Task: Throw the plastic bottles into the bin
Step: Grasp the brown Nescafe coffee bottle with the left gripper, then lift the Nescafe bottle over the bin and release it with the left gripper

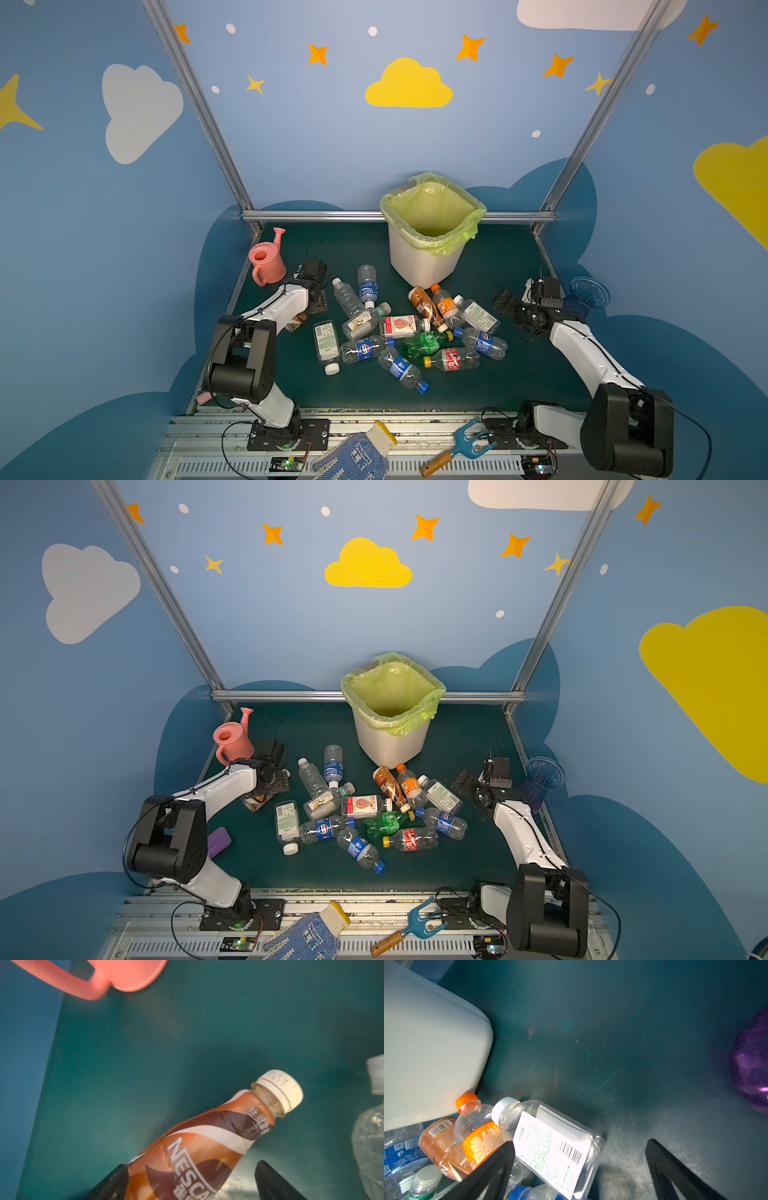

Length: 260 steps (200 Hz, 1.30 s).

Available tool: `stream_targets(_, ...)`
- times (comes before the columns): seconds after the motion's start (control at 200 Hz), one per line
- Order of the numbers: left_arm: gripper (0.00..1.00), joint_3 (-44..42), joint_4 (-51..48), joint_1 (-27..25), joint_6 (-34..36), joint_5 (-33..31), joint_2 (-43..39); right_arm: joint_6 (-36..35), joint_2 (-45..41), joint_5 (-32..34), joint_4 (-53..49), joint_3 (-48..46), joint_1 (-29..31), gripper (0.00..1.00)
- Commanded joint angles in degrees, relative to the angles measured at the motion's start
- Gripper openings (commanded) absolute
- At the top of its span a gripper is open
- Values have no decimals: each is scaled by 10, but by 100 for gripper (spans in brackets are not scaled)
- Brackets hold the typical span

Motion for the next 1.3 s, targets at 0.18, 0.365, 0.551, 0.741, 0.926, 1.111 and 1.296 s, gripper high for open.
stream_targets(0.18, 88, 28, -42, 4, 5, 10, 38, 6, 3, -5, 6, 0, -6, 98)
stream_targets(0.365, 83, 32, -29, 9, -1, 23, 55, 6, 3, -5, 7, 0, -7, 98)
stream_targets(0.551, 73, 47, -9, 24, -3, 46, 74, 5, 2, -5, 8, -3, -8, 98)
stream_targets(0.741, 52, 64, 0, 32, 4, 64, 88, 2, -3, 2, 6, -8, -10, 98)
stream_targets(0.926, 41, 69, 16, 36, 2, 96, 81, 6, -9, 3, 8, -10, -14, 98)
stream_targets(1.111, 39, 79, 79, 46, -23, 193, -26, 2, -25, 14, 3, -6, -20, 98)
stream_targets(1.296, 42, 124, 241, 48, -70, 239, -170, -3, -47, 14, 7, -3, -25, 98)
